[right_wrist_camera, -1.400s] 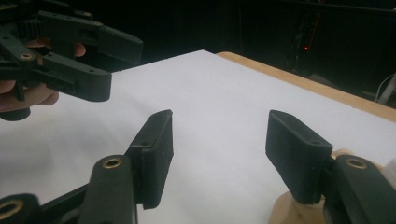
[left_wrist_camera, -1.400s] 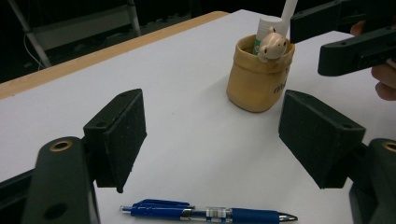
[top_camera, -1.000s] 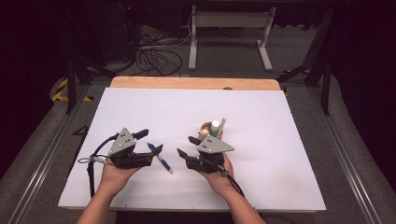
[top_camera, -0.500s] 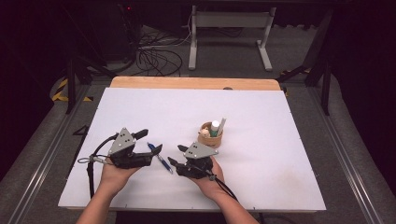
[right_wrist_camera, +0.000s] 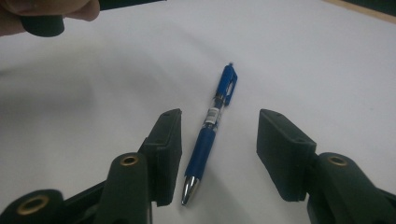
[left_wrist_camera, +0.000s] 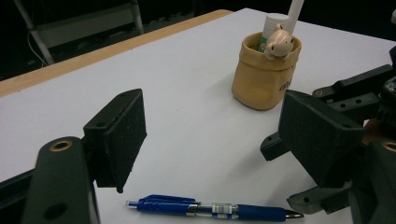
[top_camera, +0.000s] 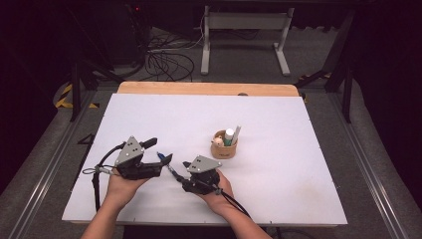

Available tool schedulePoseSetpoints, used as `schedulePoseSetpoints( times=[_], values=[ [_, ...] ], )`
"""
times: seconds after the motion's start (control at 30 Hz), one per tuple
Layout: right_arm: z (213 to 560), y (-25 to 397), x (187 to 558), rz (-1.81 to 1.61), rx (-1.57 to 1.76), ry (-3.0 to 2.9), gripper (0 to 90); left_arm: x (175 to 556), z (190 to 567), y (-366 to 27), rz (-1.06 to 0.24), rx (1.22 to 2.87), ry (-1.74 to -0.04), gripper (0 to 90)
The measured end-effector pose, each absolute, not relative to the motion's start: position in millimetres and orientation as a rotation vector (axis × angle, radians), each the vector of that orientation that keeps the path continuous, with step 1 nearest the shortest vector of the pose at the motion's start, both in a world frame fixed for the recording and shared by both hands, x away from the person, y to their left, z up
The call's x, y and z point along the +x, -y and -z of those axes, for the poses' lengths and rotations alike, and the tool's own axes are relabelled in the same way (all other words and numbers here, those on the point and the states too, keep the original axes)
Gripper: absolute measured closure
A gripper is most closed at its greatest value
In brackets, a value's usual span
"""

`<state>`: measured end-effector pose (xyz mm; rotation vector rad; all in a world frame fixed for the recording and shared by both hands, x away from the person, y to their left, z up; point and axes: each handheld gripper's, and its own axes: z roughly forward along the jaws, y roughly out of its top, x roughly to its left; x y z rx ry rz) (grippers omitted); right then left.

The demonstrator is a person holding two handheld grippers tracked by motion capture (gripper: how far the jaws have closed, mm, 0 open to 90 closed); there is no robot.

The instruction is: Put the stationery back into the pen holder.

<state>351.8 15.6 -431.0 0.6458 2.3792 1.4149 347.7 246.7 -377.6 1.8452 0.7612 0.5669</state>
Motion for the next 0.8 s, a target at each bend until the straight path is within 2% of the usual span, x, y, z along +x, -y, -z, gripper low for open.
schedulePoseSetpoints(
  times=[0.8],
  values=[
    [440,-35,354,-1.230,0.716,-2.527,60.8,348,379,-246,-0.560,1.851,-0.762,24.1]
  ],
)
